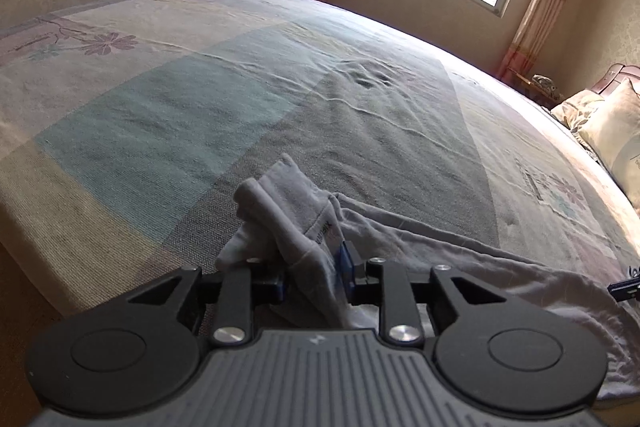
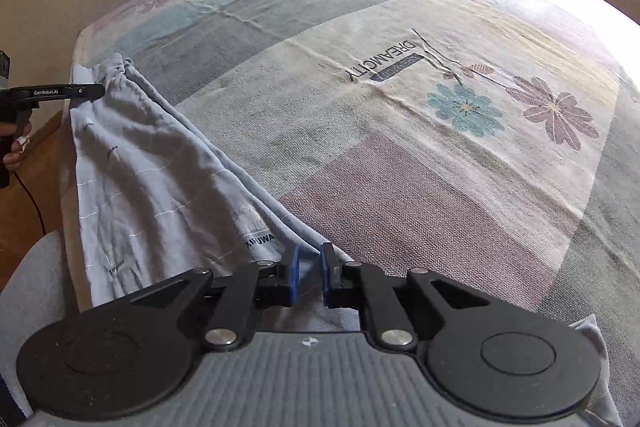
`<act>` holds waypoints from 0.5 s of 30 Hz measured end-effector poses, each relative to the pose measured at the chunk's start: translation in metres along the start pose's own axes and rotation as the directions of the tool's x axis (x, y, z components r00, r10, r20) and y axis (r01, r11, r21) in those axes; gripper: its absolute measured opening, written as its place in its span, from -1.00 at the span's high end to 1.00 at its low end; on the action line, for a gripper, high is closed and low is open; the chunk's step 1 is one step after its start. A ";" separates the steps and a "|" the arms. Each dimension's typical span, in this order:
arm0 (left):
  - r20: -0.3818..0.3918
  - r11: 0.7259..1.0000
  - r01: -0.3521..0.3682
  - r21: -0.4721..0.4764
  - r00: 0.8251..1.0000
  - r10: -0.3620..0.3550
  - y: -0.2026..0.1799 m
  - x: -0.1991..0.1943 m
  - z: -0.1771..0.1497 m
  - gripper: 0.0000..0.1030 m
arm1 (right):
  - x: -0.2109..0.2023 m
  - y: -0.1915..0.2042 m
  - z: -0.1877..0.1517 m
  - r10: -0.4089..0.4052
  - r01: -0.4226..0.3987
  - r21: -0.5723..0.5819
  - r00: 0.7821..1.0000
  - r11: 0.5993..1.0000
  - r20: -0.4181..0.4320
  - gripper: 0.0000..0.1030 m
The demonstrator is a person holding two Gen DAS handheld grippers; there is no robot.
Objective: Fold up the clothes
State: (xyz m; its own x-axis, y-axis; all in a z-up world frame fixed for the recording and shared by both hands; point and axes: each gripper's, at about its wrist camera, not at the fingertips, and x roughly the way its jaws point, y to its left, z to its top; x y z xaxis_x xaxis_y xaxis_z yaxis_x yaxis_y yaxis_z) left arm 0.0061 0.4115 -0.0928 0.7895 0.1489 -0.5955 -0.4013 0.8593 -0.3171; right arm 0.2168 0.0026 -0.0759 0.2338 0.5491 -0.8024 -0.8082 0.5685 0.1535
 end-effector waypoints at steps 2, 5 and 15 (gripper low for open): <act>0.008 0.999 0.013 -0.050 1.000 -0.012 0.006 0.005 0.005 -0.08 | 0.000 0.003 -0.002 0.008 -0.008 0.014 1.000 1.000 0.005 0.73; 0.015 0.992 0.024 -0.124 1.000 -0.022 0.016 0.014 0.013 0.04 | 0.001 0.005 -0.005 0.009 -0.009 0.037 1.000 0.999 0.016 0.73; 0.176 0.991 0.100 -0.085 0.981 -0.084 0.009 0.004 0.034 0.92 | -0.007 0.012 -0.005 0.001 -0.003 0.056 0.999 0.998 0.048 0.73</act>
